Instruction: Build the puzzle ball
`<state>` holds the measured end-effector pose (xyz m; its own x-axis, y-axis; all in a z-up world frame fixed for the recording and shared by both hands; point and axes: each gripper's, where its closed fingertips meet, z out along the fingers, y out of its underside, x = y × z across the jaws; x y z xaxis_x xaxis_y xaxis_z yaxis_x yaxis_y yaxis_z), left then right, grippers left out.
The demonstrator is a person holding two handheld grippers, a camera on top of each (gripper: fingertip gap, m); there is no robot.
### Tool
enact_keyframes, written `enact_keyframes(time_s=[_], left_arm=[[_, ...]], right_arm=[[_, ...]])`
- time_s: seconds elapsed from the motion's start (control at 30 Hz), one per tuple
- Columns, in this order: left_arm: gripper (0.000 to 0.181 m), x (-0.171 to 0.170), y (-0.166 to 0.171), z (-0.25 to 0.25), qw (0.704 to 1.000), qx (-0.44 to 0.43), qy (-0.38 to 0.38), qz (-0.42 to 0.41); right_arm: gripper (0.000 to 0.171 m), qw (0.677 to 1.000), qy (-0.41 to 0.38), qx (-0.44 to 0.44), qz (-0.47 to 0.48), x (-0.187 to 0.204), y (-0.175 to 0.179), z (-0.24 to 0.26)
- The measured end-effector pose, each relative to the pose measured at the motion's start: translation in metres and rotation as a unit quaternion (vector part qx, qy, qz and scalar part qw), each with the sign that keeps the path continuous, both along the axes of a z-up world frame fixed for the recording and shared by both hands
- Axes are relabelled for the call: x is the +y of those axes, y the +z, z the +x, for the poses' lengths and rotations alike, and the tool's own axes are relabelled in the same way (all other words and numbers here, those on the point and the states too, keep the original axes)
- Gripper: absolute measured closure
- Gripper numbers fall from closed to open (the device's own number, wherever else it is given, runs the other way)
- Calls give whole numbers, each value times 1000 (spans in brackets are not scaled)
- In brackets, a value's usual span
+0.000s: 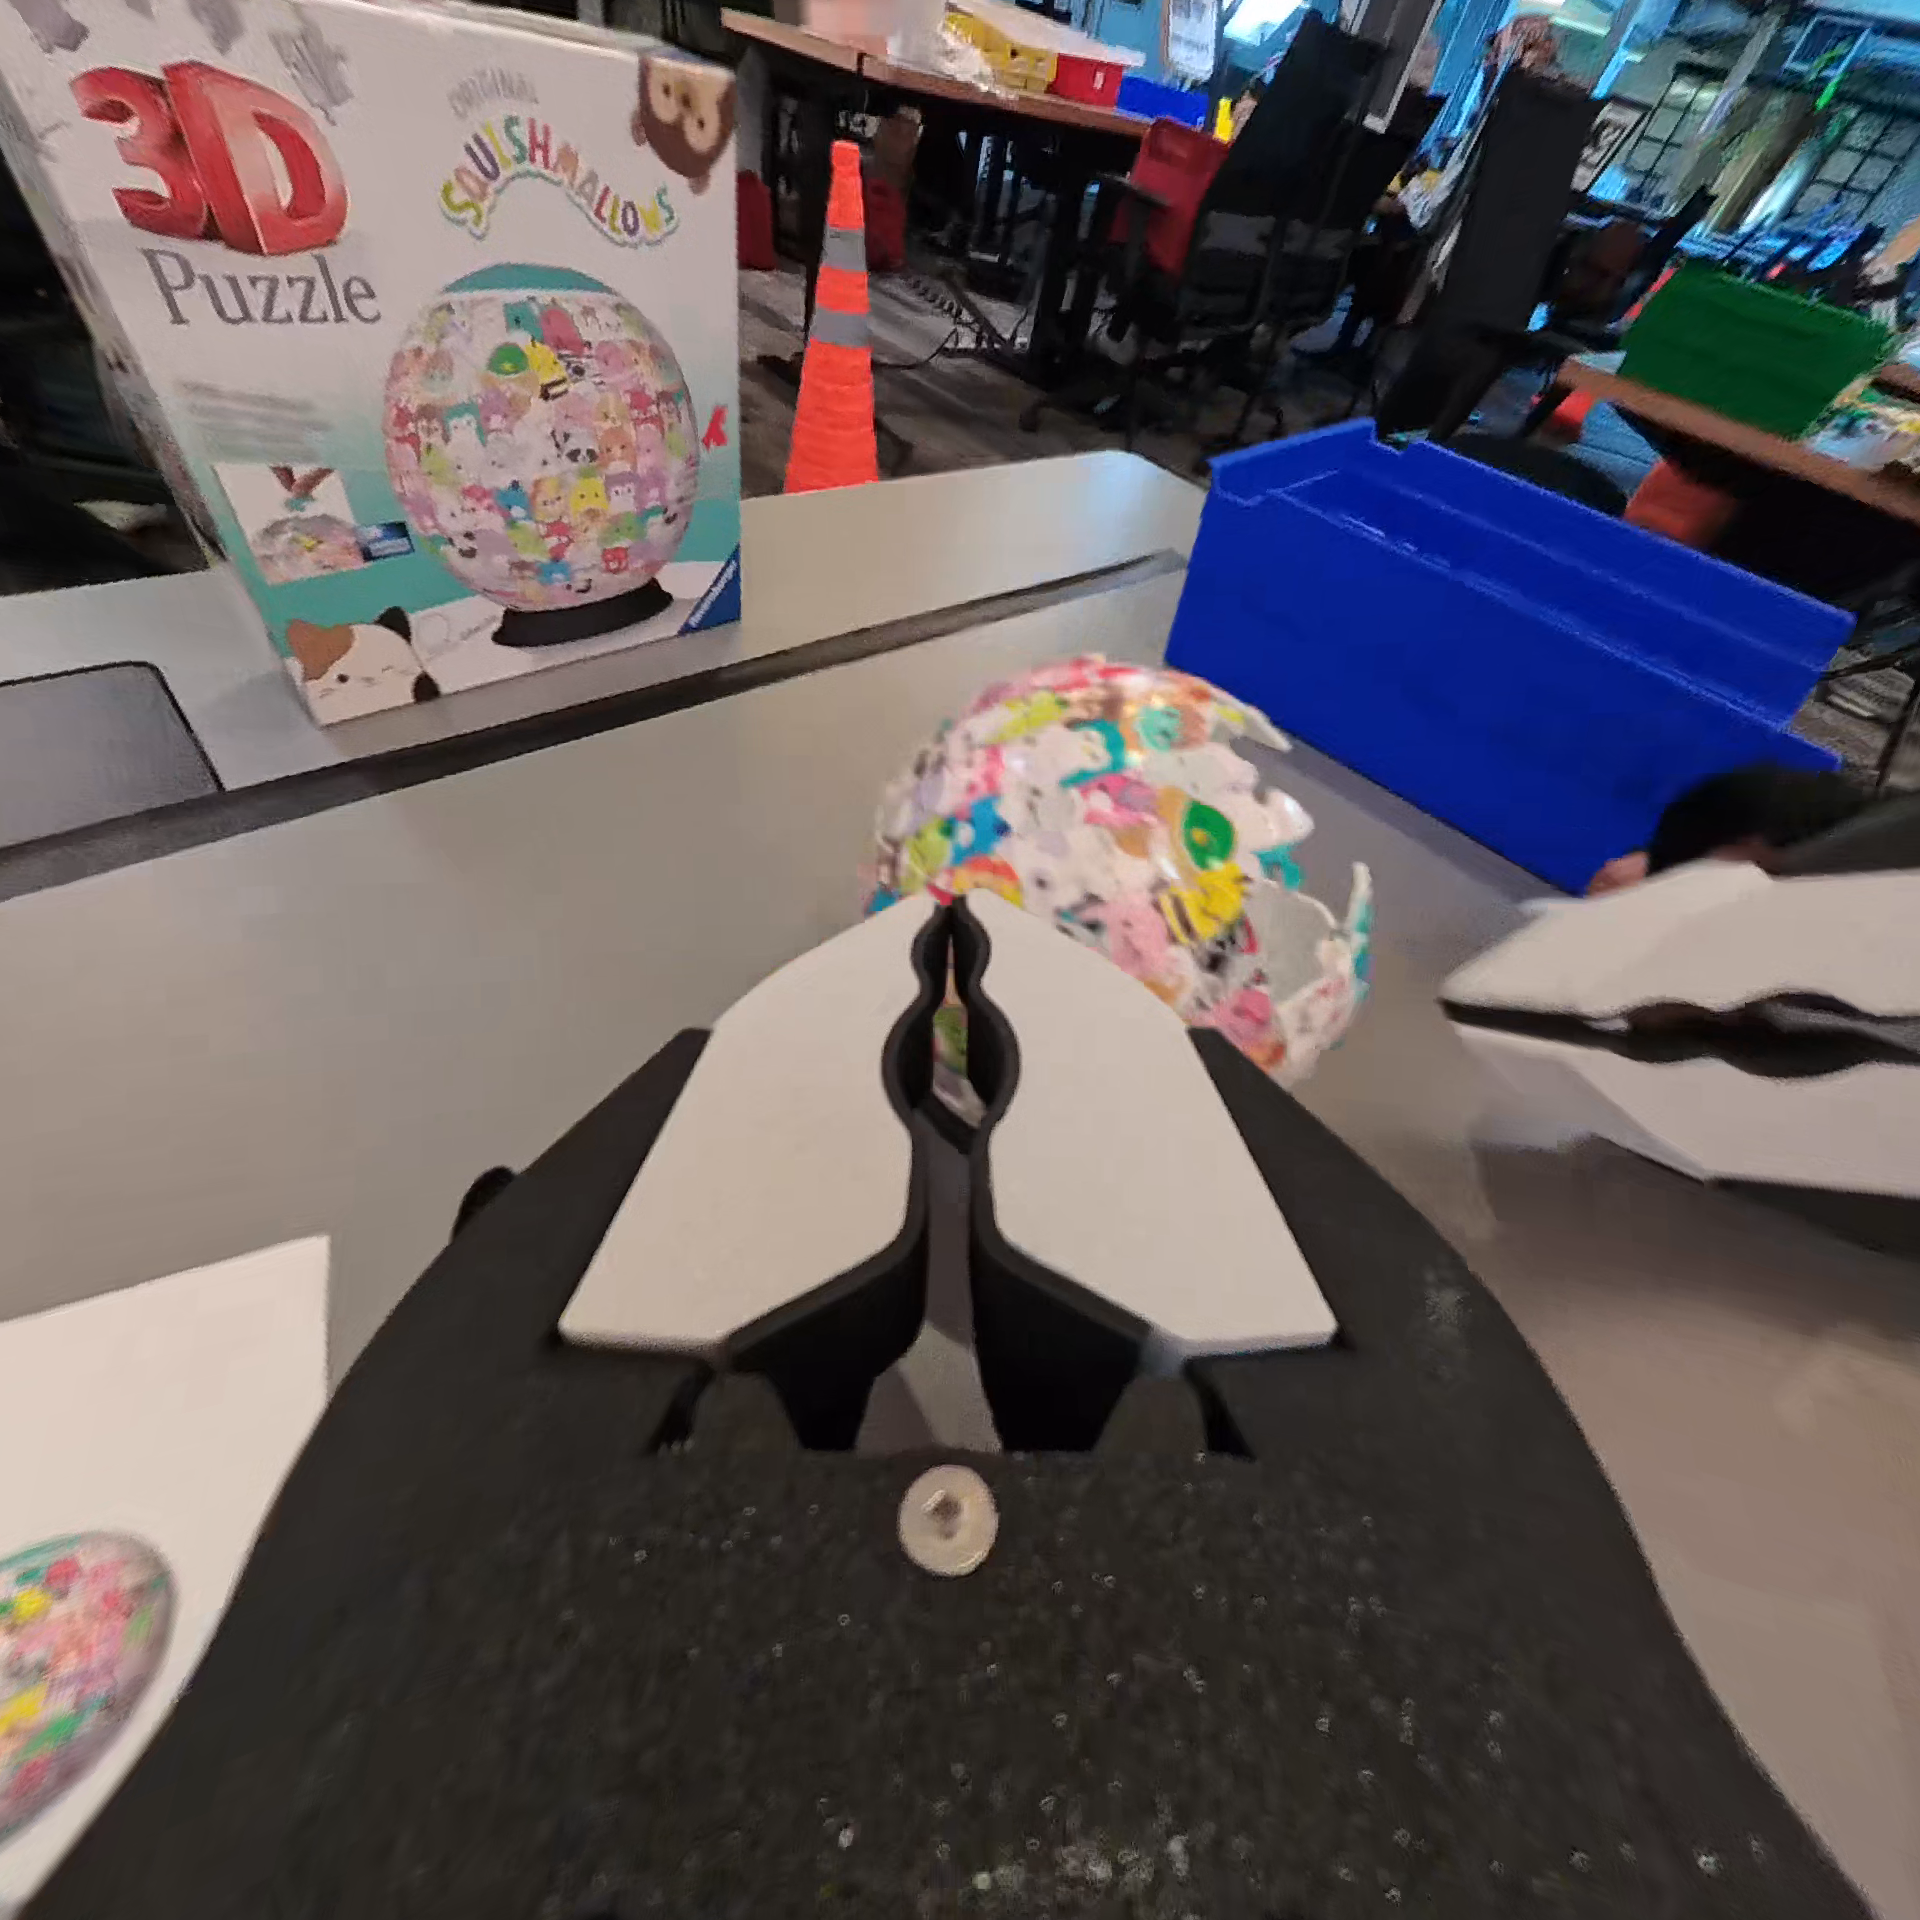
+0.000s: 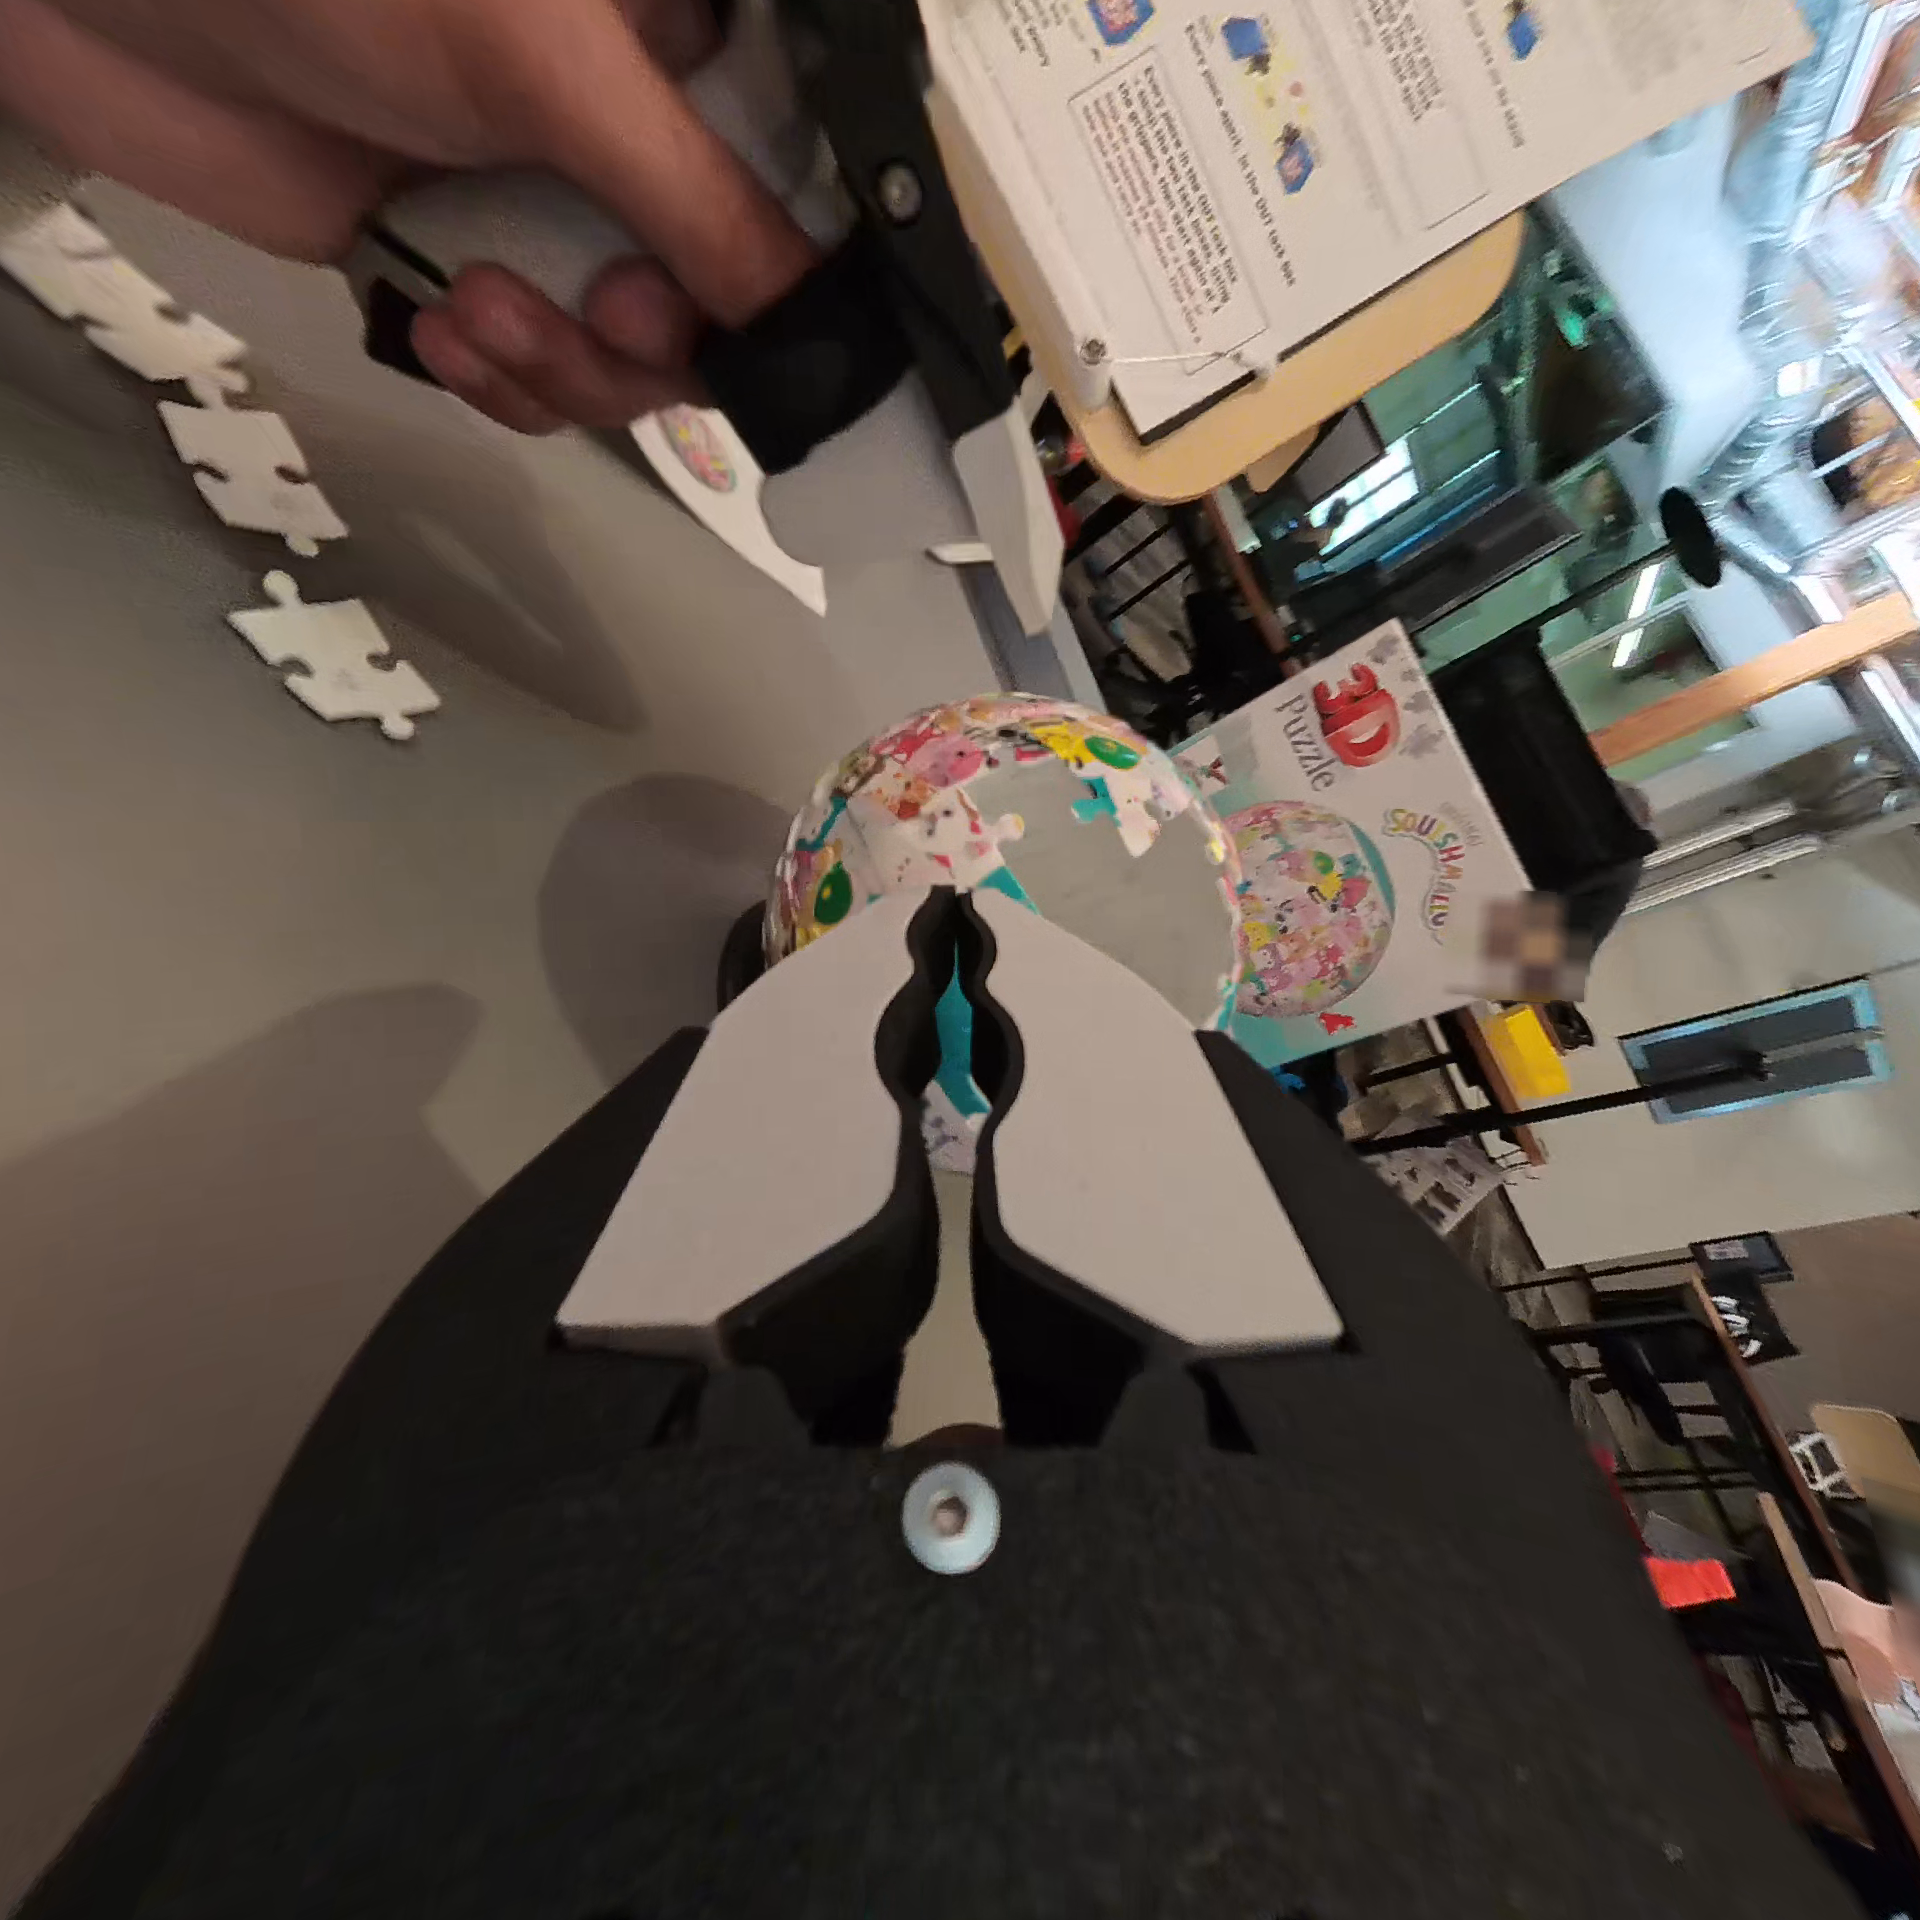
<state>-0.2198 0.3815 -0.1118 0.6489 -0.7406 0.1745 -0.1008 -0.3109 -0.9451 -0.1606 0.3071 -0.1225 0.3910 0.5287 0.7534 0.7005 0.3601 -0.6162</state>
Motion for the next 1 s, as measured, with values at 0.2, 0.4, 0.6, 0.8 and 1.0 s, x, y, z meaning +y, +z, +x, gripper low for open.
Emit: enact_keyframes(time_s=[0.2, 0.4, 0.6, 0.8, 1.0], left_arm=[[174, 71, -34, -12, 995, 66, -29, -74], [156, 58, -83, -14, 961, 170, -187, -109], [113, 6, -82, -18, 927, 165, -327, -79], [102, -17, -86, 5, 899, 182, -395, -45], [95, -25, -105, 26, 874, 231, -423, -60]], right_arm=[[171, 994, -10, 46, 95, -7, 5, 17], [157, 965, -48, 71, -249, -7, -68, 75], [78, 887, -14, 118, -446, -3, -81, 48], [63, 879, -19, 96, -467, 22, -95, 32], [63, 862, 0, 114, -494, 33, -93, 23]])
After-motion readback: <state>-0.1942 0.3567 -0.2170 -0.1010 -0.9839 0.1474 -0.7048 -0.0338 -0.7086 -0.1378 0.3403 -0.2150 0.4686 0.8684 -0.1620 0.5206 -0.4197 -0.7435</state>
